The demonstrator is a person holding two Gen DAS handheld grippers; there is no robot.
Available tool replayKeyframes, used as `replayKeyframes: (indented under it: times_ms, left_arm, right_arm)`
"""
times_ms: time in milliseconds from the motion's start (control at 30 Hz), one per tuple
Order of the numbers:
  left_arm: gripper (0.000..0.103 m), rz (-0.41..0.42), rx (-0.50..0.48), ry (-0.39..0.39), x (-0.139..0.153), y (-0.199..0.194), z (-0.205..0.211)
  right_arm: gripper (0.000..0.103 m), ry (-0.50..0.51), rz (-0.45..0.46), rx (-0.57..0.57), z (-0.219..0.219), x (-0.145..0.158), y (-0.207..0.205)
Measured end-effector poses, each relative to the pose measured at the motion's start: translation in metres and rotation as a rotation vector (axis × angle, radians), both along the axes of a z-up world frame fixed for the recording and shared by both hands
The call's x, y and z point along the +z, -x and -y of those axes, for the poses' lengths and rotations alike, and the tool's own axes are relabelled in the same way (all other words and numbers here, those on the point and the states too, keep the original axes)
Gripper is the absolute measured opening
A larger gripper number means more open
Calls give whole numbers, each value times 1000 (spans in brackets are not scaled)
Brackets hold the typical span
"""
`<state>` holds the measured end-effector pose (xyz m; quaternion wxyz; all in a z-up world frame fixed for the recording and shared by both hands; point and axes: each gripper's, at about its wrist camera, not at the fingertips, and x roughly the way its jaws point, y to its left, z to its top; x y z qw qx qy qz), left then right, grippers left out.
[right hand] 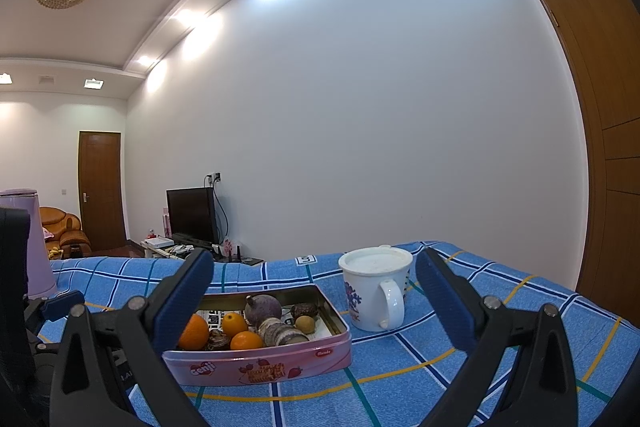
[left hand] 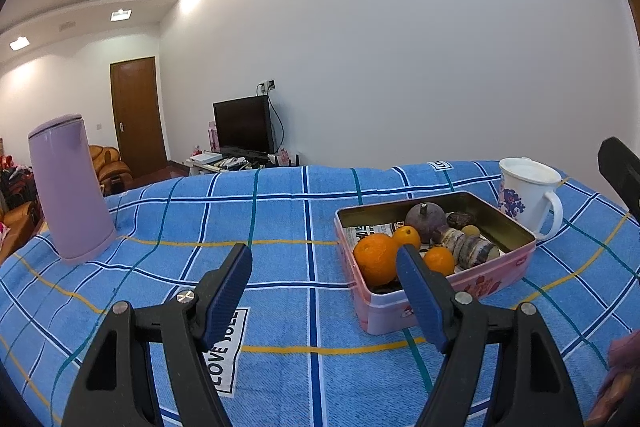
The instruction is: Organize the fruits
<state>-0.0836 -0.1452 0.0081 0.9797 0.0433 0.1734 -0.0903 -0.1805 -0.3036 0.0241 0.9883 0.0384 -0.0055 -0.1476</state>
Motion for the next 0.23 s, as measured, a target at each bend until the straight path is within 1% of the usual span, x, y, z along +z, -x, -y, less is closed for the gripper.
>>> replayKeyframes:
  times_ms: [67,233]
  left_arm:
    - [76,0,-10,7,0,0,-1]
    - [76,-6,0,6,0,-1,-1]
  right_arm:
    - [103,0,-3,0,1,0,0]
    - [103,-1,-9,1,3,-1,-1]
